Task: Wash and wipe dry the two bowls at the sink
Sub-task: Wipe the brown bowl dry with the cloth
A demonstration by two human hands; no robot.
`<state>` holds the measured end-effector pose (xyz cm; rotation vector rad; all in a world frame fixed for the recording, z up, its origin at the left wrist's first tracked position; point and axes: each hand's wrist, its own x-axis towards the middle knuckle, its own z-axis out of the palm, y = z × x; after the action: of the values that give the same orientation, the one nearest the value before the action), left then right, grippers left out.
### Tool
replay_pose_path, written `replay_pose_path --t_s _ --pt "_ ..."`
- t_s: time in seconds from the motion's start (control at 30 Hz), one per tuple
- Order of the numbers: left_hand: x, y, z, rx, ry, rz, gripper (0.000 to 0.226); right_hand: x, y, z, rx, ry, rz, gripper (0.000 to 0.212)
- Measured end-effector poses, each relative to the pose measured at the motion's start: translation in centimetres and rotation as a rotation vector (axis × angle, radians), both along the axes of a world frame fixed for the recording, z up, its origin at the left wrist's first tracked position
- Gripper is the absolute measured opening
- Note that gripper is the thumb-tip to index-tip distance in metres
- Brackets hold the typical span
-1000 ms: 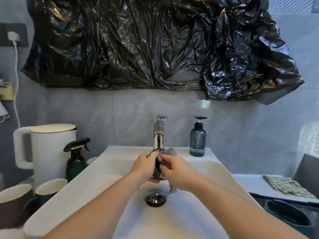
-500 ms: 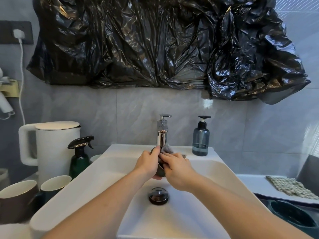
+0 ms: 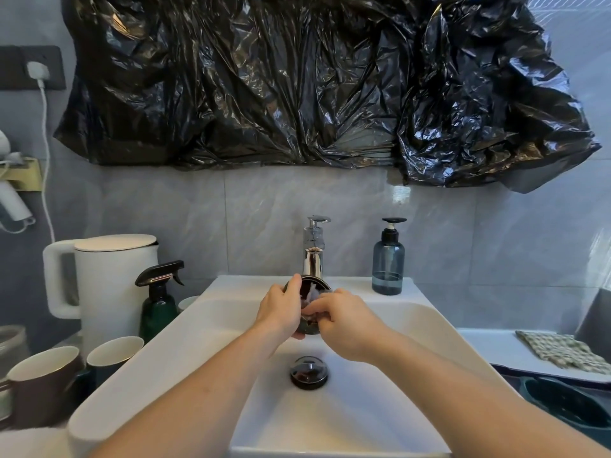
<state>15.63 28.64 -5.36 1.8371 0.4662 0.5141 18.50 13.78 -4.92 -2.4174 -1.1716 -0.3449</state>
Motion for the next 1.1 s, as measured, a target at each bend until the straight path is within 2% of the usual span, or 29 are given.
replay_pose_path --t_s 0.07,0.23,0.37,0.53,0.77,0.97,1.1 --pt "0.1 0.1 0.1 -0.016 -0.003 0.000 0.058 -0.2 -0.2 0.0 -0.002 -0.090 -0.003 0.050" --pt "0.1 -0.1 -0.2 0.024 0.017 -0.080 0.056 -0.1 -0.3 -0.1 -0.026 -0.160 0.021 0.051" --pt "-0.1 -0.2 -0.2 0.022 0.011 -0.080 0.061 0.1 0.0 -0.4 -0.068 -0.141 0.037 0.052" --pt "-0.5 -0.2 0.0 0.064 -0.016 -0.020 0.052 -0.3 -0.1 -0.1 -0.097 -0.119 0.111 0.053" --pt "-1.0 -1.2 0.7 0.055 -0.100 0.006 0.050 -1.2 -0.1 0.7 -0.215 -0.170 -0.089 0.064" --pt "-1.6 -1.4 1.1 0.158 -0.117 0.087 0.048 -2.6 0.4 1.9 -0.255 -0.246 -0.130 0.032" --pt "-1.8 -1.2 1.2 0.112 -0.107 0.096 0.051 -2.1 0.3 1.6 -0.225 -0.154 -0.053 0.042"
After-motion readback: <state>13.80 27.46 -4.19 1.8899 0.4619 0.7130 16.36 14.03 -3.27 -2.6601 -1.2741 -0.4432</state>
